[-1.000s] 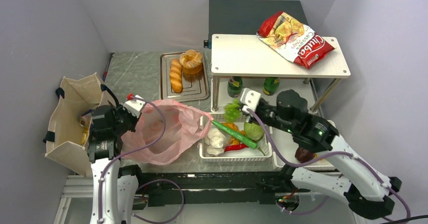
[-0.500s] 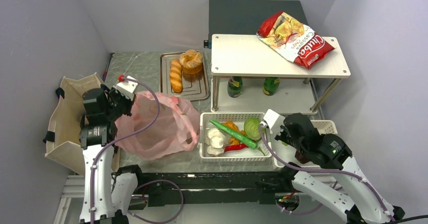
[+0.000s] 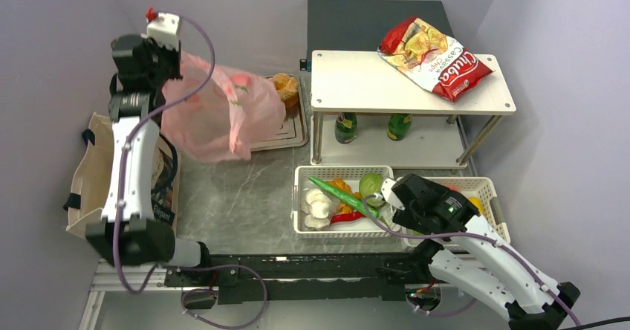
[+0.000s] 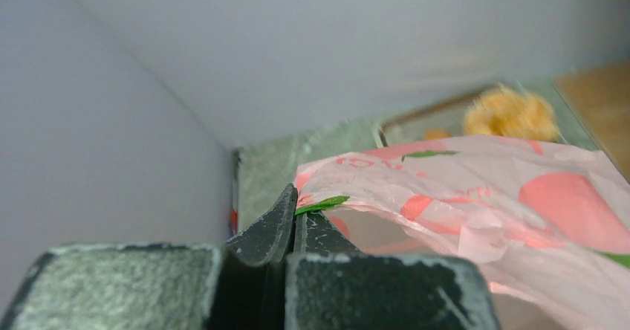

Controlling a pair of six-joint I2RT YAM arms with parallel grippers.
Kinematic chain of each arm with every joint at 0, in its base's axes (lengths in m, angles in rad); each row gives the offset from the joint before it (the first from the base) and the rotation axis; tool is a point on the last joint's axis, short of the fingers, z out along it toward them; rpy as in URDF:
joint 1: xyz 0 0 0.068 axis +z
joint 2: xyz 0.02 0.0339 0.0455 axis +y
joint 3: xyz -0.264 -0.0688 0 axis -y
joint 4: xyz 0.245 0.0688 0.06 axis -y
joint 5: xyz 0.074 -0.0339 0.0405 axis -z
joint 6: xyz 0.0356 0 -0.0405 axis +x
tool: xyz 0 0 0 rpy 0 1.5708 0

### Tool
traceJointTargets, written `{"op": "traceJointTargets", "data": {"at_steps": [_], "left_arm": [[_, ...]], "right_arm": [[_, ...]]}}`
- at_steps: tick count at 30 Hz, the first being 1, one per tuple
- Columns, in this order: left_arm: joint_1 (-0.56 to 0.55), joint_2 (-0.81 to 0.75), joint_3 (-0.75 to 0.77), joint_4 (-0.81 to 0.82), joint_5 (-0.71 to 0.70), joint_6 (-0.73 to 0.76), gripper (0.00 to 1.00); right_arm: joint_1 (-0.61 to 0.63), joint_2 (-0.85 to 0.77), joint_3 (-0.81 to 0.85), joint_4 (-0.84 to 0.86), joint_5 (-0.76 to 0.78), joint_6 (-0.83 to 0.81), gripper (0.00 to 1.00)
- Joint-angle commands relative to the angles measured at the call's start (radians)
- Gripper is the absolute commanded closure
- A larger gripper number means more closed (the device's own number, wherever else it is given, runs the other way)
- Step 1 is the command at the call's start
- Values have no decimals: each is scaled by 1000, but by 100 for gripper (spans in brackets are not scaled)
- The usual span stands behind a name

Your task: Untie the knot of the grocery bags and take out the mixed food

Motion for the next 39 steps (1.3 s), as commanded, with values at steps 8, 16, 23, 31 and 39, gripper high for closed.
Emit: {"op": "traceJointTargets", "data": {"at_steps": [8, 16, 23, 31, 39], "left_arm": [[74, 615, 672, 232, -326, 61, 100], [191, 641, 557, 282, -333, 197, 100], [274, 505, 436, 116, -199, 176, 26], [352, 195, 417, -396, 116, 115, 1], [357, -103, 99, -776, 217, 217, 1]], "right_arm": [[-6, 130, 362, 33, -192, 42, 6], [-6, 210, 555, 44, -446, 44, 1], [-5, 330, 608, 164, -626, 34, 0], [-5, 484, 680, 357, -730, 47, 0], [-10, 612, 789, 483, -813, 115, 0]]}}
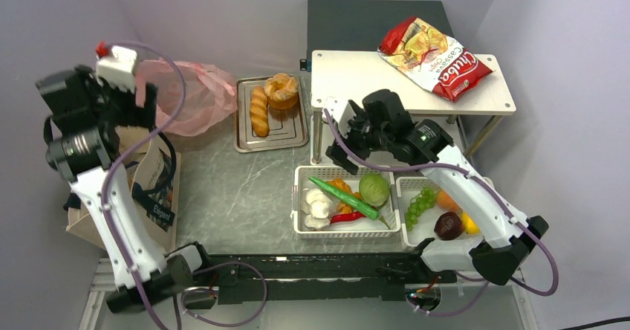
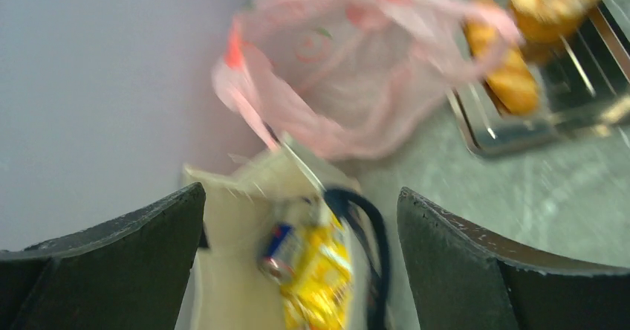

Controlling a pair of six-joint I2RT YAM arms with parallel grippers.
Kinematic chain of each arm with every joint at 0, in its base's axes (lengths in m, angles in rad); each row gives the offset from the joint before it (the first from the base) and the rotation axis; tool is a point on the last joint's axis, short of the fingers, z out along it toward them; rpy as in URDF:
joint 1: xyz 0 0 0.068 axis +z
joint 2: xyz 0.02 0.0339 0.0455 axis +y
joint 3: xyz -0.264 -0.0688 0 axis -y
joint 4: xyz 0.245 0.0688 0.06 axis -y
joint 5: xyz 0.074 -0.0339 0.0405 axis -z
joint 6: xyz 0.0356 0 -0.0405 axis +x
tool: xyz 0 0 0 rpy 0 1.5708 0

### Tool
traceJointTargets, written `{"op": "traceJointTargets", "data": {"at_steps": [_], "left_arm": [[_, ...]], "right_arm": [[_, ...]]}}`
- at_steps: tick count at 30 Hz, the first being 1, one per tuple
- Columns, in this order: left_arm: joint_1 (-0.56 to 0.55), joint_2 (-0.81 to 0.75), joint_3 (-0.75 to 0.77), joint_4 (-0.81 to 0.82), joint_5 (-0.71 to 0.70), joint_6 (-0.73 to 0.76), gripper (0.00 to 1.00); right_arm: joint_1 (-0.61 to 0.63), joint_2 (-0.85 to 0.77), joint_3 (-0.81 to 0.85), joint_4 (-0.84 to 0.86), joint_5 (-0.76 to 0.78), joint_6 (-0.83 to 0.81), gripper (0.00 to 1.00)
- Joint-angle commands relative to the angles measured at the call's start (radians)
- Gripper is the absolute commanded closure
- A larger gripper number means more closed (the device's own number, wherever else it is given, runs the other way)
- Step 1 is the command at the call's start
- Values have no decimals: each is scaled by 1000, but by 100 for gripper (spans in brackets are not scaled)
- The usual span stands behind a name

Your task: Untie the knot of the grocery bags and take out the mixed food

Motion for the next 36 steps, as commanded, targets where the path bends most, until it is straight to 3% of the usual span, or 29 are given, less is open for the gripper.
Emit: {"op": "traceJointTargets", "data": {"at_steps": [1, 9, 11, 12, 13, 14, 16, 17, 18, 22, 24, 32, 36], "left_arm": [[2, -46, -193, -278, 22, 34, 1], [11, -182, -454, -239, -260, -15, 1], [13, -188, -484, -262, -284, -18, 1], [15, -188, -492, -280, -260, -14, 6], [16, -189, -498, -303, -215, -4, 15], [15, -192, -498, -326, -156, 18, 31], [15, -207, -495, -393, 20, 127, 79], [11, -216, -489, -432, 97, 171, 94], [6, -225, -481, -480, 159, 226, 100], [-55, -260, -479, -681, 287, 477, 100], [-98, -302, -514, -690, 311, 530, 100], [-538, -289, -554, -659, 458, 613, 100], [-774, -259, -577, -585, 439, 588, 100]], "right_arm": [[-8, 57, 95, 135, -94, 49, 0], [-23, 138, 193, 184, -135, 51, 0], [-26, 138, 195, 192, -140, 53, 0], [-26, 133, 192, 197, -142, 55, 0], [-28, 132, 191, 199, -145, 56, 0], [-29, 130, 191, 201, -147, 59, 0], [-28, 129, 192, 205, -155, 70, 0], [-28, 130, 196, 208, -158, 78, 0], [-29, 130, 199, 211, -162, 85, 0], [-28, 139, 210, 234, -181, 130, 0], [-28, 146, 205, 245, -197, 153, 1], [-28, 216, 260, 281, -282, 237, 3], [-26, 287, 338, 293, -318, 291, 4]]}}
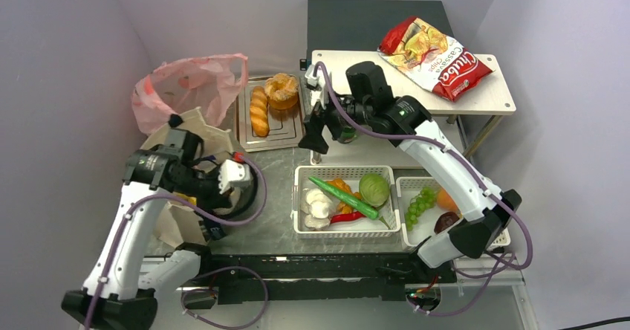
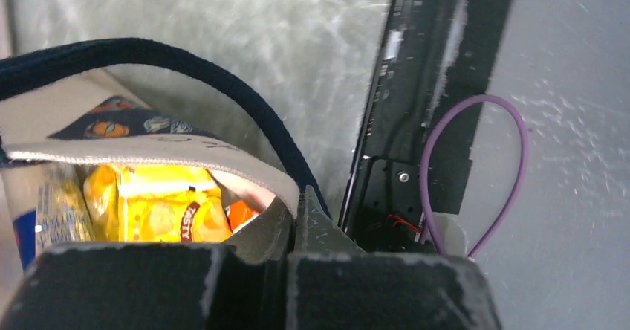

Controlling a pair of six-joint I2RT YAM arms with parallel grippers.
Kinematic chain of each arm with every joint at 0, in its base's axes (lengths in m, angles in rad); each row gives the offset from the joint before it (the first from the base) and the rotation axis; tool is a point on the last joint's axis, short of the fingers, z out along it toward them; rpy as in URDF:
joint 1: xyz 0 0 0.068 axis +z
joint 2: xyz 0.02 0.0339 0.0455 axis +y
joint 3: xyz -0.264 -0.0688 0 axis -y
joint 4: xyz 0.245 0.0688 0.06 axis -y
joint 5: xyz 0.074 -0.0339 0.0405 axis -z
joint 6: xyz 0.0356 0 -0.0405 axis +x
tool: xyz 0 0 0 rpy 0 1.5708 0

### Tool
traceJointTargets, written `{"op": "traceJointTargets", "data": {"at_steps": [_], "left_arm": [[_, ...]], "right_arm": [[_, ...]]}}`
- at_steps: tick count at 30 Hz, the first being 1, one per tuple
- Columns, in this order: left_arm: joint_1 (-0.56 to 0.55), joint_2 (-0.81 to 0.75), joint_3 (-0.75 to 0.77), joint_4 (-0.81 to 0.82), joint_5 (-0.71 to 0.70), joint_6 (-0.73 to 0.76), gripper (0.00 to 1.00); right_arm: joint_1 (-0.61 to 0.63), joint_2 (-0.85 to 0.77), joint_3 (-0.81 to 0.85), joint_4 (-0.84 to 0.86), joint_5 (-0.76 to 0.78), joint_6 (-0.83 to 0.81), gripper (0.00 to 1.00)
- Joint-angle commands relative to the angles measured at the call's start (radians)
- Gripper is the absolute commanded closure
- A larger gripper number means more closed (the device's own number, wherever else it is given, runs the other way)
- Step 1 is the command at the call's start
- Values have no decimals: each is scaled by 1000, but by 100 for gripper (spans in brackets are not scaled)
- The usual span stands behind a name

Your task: Untie the knot of the grocery bags and take out the mixed food

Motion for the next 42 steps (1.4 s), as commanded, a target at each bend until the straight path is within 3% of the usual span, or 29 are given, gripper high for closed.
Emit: {"op": "traceJointTargets", "data": {"at_steps": [1, 4, 7, 11, 14, 19, 22, 23, 28, 30, 34, 38, 42], "left_arm": [[-236, 19, -23, 66, 129, 20, 100], [-366, 16, -63, 59, 62, 30, 93], [-417, -7, -85, 7, -13, 78, 69], [-429, -69, -13, -33, -4, 67, 41], [-429, -98, 83, -33, 8, -15, 33], [-388, -185, 210, 85, -89, -221, 31], [-310, -249, 233, 194, -191, -340, 36], [-285, -262, 237, 221, -217, -367, 39], [-166, -299, 175, 345, -373, -467, 49], [-137, -317, 105, 391, -466, -483, 51], [-99, -306, -12, 351, -483, -447, 51], [-83, -318, -106, 206, -361, -219, 58], [-82, -383, -185, 11, -235, 44, 58]], "right_arm": [[-14, 79, 118, 129, -21, 73, 4], [-1, 132, 179, 130, -40, 112, 4], [39, 180, 225, 143, -35, 120, 3], [136, 254, 276, 158, 8, 88, 2], [205, 322, 322, 173, 60, 58, 2], [272, 462, 429, 167, 176, 37, 2], [282, 520, 466, 148, 265, 17, 7], [281, 535, 477, 135, 283, 13, 12], [283, 524, 412, 101, 288, -13, 59], [282, 472, 324, 92, 224, -65, 64], [315, 299, 17, 131, 167, -182, 59], [328, 153, -258, 199, 178, -231, 59], [327, 67, -413, 273, 188, -211, 58]]}}
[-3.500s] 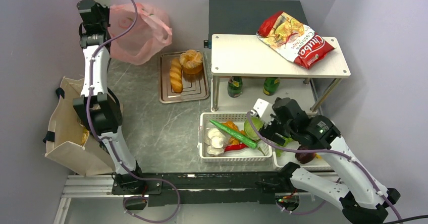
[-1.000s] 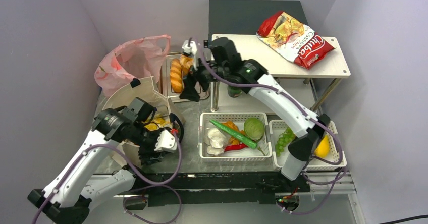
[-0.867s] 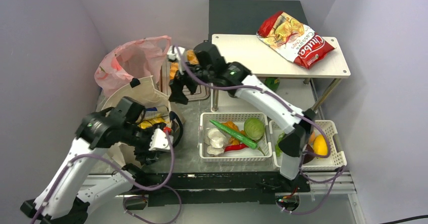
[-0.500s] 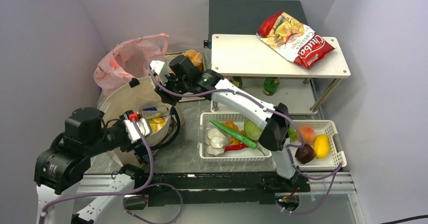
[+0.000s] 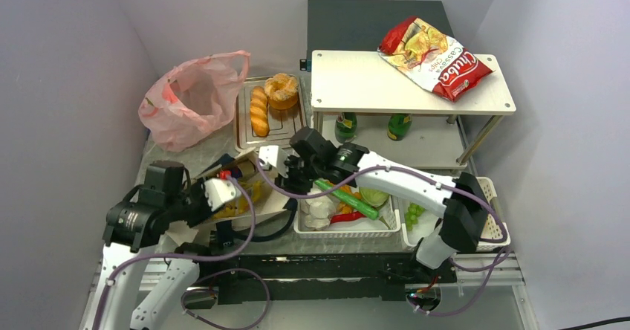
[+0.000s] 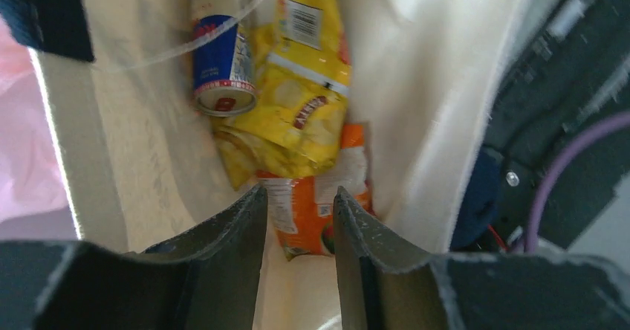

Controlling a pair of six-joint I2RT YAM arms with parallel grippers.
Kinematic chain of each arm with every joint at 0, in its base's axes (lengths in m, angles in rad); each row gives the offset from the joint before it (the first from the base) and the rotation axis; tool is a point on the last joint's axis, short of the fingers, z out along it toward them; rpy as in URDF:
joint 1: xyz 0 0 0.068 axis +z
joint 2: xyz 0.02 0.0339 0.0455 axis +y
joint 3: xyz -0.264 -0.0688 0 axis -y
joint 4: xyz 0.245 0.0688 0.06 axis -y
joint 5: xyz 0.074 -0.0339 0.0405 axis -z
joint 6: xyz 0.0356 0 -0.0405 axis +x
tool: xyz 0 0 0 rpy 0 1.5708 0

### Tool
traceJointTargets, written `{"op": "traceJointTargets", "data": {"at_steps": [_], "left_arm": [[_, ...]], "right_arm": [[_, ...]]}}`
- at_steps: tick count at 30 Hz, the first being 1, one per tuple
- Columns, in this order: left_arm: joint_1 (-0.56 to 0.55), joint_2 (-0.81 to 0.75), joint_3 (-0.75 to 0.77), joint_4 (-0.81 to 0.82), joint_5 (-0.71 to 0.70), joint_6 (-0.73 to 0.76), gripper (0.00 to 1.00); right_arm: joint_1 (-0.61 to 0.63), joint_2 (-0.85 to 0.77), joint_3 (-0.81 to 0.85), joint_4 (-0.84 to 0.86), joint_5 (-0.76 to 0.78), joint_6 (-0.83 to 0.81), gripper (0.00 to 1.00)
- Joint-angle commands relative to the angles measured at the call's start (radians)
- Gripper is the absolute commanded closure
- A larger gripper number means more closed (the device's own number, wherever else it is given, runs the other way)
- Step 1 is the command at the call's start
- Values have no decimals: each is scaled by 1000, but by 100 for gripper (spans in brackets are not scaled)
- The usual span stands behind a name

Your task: Untie the knot of the grocery bags and take out the mixed food

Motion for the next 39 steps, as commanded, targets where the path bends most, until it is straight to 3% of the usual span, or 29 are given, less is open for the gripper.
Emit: {"op": "traceJointTargets", "data": {"at_steps": [1, 4, 7, 9, 10, 16, 21, 24, 28, 30, 31, 33, 36, 37, 39], "left_arm": [[4, -68, -65, -282, 151, 355, 57], [1, -99, -144, -306, 140, 394, 47], [-3, -100, -179, -304, 143, 450, 27], [-3, -65, -180, -281, 127, 473, 10], [-3, -40, -180, -219, 96, 417, 6], [7, 138, -166, 106, -98, 211, 10], [12, 248, -306, 285, -260, 304, 8], [13, 246, -416, 395, -245, 410, 1], [29, 307, -557, 541, -219, 503, 1], [47, 370, -574, 577, -194, 505, 8], [54, 400, -575, 590, -193, 493, 18], [83, 445, -533, 554, -150, 470, 44], [162, 418, -381, 380, 5, 431, 91], [179, 396, -328, 294, 40, 428, 100], [203, 336, -213, 202, 83, 423, 100]], "right_arm": [[4, -79, -126, 81, -22, -18, 58], [5, -74, -134, 105, -36, 3, 51], [4, -51, -90, 121, -55, 36, 49], [4, -35, -36, 132, -70, 55, 57], [4, -29, -18, 144, -78, 66, 62], [6, -2, 31, 217, -97, 115, 100], [6, 6, 29, 237, -110, 141, 100], [5, 21, 43, 248, -108, 165, 100], [-8, 58, 88, 227, -121, 192, 100], [-14, 73, 109, 214, -124, 195, 100], [-16, 79, 120, 208, -123, 193, 100], [-23, 87, 139, 201, -117, 190, 100], [-36, 96, 159, 193, -119, 194, 100], [-39, 97, 163, 193, -118, 198, 100], [-47, 100, 167, 196, -121, 209, 100]]}}
